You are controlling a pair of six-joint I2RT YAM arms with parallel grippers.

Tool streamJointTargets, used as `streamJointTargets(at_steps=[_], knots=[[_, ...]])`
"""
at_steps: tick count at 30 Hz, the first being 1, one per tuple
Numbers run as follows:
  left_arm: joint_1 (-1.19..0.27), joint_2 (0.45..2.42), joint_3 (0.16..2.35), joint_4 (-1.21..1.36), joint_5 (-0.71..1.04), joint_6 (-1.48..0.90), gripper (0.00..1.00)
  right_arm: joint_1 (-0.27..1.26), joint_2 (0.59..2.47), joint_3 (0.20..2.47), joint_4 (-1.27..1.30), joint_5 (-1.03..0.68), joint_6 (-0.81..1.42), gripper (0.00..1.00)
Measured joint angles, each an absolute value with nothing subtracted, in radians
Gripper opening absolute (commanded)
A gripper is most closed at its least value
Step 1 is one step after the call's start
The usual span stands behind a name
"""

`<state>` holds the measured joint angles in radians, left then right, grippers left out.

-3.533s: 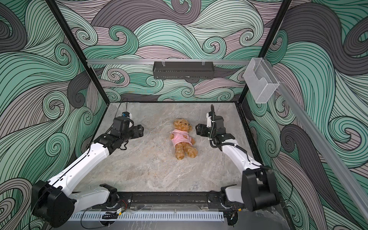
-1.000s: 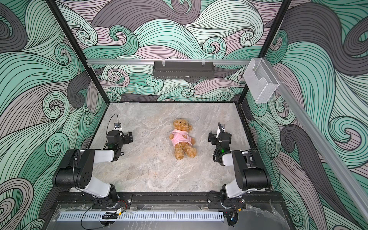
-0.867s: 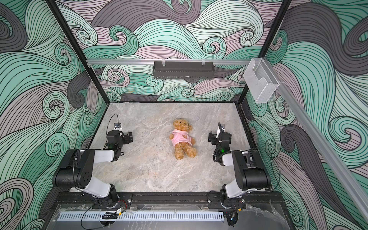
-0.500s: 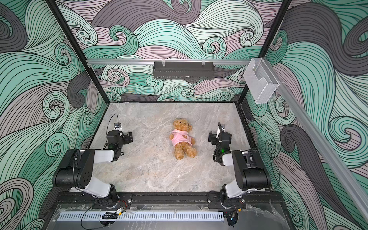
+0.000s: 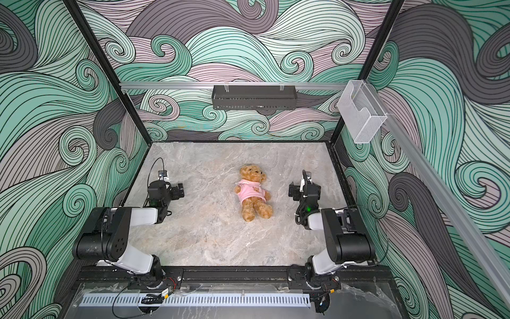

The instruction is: Dress the teddy bear

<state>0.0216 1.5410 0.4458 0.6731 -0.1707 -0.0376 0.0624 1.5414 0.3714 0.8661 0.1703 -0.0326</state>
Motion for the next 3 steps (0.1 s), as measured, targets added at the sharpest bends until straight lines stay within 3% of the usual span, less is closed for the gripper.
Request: streamJointTargets(at_steps=[3], knots=[[0.022, 1.541, 0.446, 0.673, -0.171, -0.038, 0.99, 0.062, 1.541, 0.376, 0.862, 0.163, -0.033, 0.99]])
